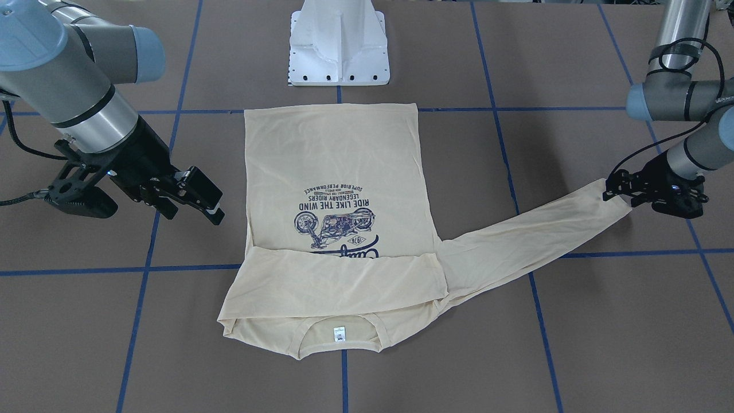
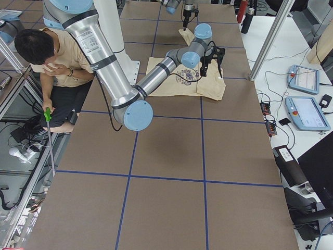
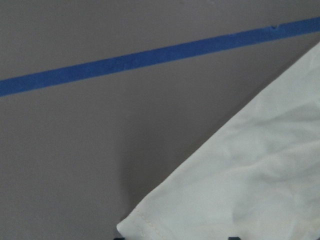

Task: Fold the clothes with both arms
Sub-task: 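Release the sleeve and raise the right gripper while the left gripper grasps the other cuff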

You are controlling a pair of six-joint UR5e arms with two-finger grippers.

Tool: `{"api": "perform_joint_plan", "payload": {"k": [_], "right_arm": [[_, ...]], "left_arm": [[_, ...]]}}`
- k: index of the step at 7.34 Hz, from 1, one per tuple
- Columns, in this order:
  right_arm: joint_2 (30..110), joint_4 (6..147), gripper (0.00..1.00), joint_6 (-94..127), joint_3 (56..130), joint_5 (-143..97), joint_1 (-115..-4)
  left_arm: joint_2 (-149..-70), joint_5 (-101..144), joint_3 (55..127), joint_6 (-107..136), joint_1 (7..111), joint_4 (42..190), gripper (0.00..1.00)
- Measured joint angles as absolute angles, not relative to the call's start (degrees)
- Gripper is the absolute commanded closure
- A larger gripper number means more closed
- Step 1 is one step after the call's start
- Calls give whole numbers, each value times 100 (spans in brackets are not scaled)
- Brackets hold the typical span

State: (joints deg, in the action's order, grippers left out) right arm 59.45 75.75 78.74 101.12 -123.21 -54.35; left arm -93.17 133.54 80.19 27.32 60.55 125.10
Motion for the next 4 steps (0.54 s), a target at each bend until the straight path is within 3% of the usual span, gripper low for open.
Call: {"api": "perform_joint_plan", "payload": {"k": [2,3,4], "right_arm": [[5987,7576,0,7881,10202,-12251,-5436],[5991,7576,0,7885,10225,-12198,-5436],[5993,7576,0,7891,10246,-12158,-5438]], "left_arm": [[-9337,13351,7952,2726,6055,12524,35],[-9340,13351,7929,2725,6055,12529,60],[-9342,13351,7908,2725,6055,12532,100]]}}
